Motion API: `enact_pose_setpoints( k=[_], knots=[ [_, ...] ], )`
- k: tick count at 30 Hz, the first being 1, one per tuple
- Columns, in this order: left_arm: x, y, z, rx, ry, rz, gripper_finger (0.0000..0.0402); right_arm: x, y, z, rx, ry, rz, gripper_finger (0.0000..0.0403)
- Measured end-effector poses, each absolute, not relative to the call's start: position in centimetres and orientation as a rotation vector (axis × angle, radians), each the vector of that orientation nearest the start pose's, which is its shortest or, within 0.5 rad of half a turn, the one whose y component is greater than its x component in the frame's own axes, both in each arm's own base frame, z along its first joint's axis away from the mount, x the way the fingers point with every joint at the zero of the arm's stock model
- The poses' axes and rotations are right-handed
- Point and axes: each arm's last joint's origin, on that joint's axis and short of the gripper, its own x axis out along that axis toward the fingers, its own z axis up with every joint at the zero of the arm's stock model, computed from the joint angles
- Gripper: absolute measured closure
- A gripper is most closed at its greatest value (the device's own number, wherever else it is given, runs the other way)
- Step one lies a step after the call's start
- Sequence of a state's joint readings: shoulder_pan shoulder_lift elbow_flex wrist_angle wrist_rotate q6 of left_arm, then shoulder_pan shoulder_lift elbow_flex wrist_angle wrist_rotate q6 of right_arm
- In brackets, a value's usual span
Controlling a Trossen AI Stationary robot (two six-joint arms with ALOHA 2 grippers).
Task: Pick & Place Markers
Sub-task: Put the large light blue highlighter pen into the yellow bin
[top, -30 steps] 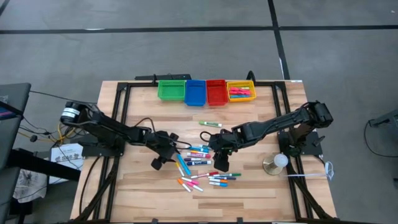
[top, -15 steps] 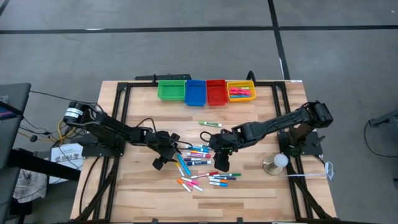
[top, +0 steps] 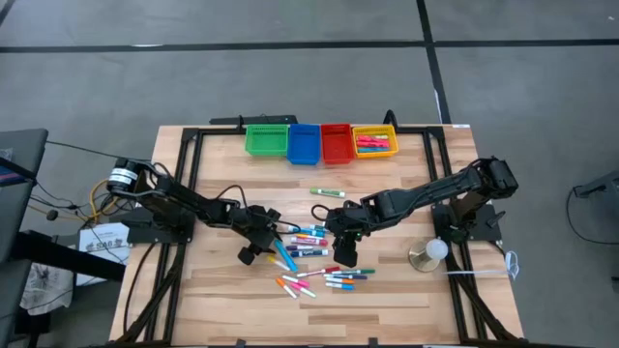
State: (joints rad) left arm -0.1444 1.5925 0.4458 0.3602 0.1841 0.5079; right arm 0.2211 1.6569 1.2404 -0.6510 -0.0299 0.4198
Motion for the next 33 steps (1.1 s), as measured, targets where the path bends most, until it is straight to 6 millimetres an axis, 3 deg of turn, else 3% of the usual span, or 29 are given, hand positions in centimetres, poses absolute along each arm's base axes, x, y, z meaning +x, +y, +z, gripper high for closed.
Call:
enact_pose_setpoints(
  k=[6, 18, 33],
  knots=[
    [24.6, -4.1, 10.1, 0.461, 0.693, -0.505, 0.0227, 32.9, 7.5, 23.8, 0.275, 1.092, 0.0, 0.0273],
    [24.6, -4.1, 10.1, 0.465, 0.693, -0.496, 0.0336, 32.9, 7.5, 23.8, 0.275, 1.092, -0.001, 0.0274],
    [24.4, -5.3, 10.1, 0.449, 0.687, -0.528, 0.0331, 32.9, 7.5, 23.8, 0.297, 1.093, -0.014, 0.0274]
  ],
)
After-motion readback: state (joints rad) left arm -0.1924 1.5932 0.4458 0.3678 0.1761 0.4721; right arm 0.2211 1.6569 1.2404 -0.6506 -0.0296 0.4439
